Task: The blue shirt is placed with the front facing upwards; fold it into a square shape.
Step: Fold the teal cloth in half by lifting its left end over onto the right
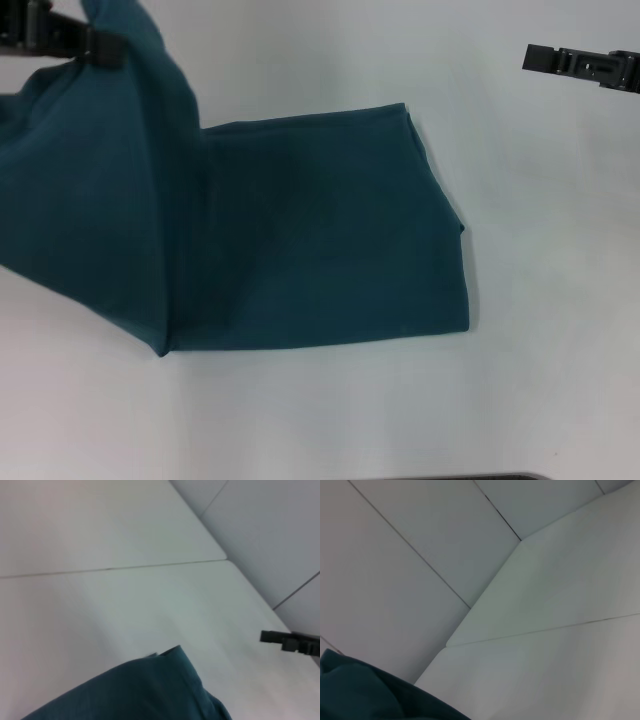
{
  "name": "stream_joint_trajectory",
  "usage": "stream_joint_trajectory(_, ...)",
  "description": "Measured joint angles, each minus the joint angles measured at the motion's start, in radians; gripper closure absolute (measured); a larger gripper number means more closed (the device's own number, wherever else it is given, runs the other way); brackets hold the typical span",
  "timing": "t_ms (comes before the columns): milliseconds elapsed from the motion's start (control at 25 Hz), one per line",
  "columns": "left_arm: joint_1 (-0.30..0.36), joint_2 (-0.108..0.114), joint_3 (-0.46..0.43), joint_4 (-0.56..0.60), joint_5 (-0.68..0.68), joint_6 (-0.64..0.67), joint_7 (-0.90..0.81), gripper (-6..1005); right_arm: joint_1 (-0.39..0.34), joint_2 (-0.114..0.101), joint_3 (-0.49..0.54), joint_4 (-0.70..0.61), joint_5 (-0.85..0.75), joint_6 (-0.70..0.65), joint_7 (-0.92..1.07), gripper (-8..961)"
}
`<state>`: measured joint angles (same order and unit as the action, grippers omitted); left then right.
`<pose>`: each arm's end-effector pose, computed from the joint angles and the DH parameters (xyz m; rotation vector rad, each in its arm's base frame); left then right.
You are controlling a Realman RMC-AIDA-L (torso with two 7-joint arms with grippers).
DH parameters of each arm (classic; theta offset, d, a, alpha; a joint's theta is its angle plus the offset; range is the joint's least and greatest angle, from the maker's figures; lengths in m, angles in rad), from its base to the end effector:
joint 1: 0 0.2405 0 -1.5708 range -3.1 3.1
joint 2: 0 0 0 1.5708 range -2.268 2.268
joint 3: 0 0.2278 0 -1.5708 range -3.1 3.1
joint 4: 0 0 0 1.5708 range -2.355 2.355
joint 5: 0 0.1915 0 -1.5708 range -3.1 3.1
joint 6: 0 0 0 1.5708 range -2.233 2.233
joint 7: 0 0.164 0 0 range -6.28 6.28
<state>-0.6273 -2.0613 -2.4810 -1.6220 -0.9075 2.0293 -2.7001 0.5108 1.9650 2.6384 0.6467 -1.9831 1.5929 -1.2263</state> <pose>-0.1348 0.3043 0.1167 -2.5161 -1.3474 -0.3070 0.2510 0.3251 0.0625 -2.3562 1.3356 0.9032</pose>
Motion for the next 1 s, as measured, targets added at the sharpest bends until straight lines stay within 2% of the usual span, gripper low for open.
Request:
stream_joint_trajectory(160,-0.017,-0.023,0.001,-0.017,-0.003,-0.002,-0.004,941,0.000,0.000,0.000,0.003,0.000,0.007,0.000,272)
stream_joint_trajectory(360,-0.025,-0.064,0.008,-0.018,-0.012,-0.019,0.002,942,-0.004,0.000,0.000,0.003,0.000,0.011,-0.004,273)
stream_joint_trajectory(560,-0.029,-0.093,0.057,-0.002,-0.040,-0.064,0.005,942,-0.008,0.000,-0.001,0.003,0.000,0.017,-0.005,275)
stream_joint_trajectory(840,-0.022,-0.100,0.179,0.063,-0.105,-0.166,0.003,942,-0.009,0.000,-0.011,0.003,-0.002,0.019,-0.004,278)
stream_joint_trajectory(1000,-0.024,-0.100,0.215,0.115,-0.108,-0.207,0.007,941,-0.009,0.000,-0.021,0.001,-0.002,0.018,0.000,280)
